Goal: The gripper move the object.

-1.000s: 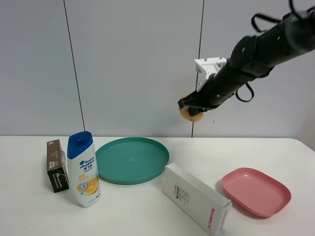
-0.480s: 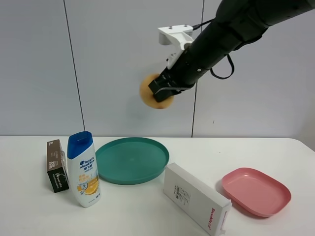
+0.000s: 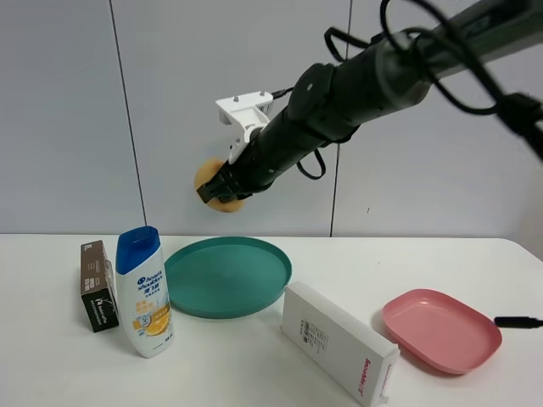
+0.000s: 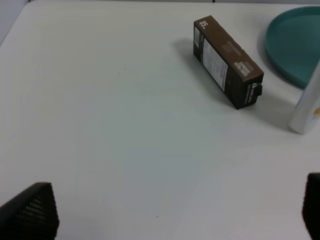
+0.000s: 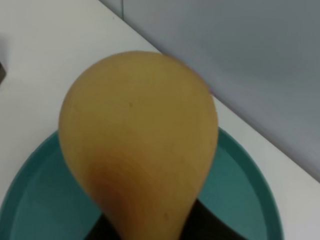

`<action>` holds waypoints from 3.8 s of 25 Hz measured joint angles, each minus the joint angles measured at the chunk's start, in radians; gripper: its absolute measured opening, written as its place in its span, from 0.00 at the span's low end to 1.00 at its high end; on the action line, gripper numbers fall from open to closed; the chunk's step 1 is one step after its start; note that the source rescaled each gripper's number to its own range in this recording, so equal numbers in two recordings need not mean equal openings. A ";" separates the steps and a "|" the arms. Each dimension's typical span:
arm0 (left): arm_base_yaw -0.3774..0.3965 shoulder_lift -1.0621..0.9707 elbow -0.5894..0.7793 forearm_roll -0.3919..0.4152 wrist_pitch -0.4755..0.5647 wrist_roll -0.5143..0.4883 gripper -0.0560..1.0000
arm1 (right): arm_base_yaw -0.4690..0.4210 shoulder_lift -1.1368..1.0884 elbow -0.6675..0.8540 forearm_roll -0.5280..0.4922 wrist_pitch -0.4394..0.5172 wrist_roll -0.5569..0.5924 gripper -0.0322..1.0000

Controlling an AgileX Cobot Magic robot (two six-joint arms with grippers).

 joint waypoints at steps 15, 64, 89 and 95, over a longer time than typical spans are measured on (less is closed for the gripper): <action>0.000 0.000 0.000 0.000 0.000 0.000 1.00 | 0.000 0.150 -0.040 -0.057 -0.026 -0.001 0.07; 0.000 0.000 0.000 0.000 0.000 0.000 1.00 | -0.259 -0.683 -0.042 -0.196 0.599 0.226 1.00; 0.000 0.000 0.000 0.000 0.000 0.000 1.00 | -0.831 -1.045 -0.041 -0.378 0.920 0.360 1.00; 0.000 0.000 0.000 0.000 0.000 0.000 1.00 | -0.831 -1.226 0.079 -0.378 0.920 0.367 1.00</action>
